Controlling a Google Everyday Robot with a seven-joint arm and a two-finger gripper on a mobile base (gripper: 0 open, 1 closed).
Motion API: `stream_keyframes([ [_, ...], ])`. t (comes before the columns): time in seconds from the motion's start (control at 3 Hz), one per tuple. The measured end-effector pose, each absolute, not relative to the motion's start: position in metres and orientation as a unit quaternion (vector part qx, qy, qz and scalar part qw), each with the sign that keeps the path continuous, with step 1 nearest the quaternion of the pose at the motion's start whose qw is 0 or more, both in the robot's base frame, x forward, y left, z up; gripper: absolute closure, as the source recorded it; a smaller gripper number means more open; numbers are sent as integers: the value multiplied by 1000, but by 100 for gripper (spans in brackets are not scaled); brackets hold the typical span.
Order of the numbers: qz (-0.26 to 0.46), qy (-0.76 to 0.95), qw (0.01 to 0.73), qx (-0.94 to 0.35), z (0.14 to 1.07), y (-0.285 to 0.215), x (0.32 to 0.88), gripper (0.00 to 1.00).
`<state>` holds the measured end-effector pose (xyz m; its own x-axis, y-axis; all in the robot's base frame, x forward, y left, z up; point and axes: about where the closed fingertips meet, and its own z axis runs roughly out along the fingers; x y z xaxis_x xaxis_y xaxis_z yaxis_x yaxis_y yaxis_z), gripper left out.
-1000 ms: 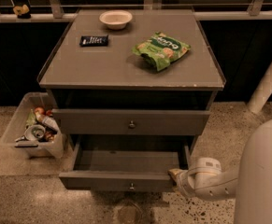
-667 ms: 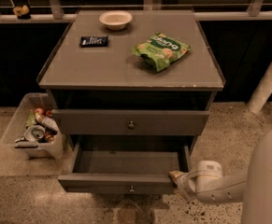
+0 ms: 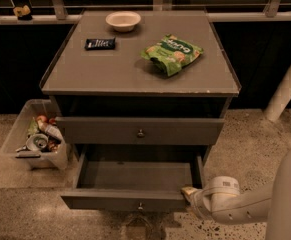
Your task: Open middle drawer
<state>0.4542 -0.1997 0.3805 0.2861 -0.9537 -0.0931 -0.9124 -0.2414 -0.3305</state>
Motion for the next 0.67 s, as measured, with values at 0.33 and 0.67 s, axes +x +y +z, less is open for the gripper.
stream_keyframes([
  [0.33,-64,594,162,-785,383,-199,454,100],
  [0.67,-61,593,161,-787,381,-200,443,100],
])
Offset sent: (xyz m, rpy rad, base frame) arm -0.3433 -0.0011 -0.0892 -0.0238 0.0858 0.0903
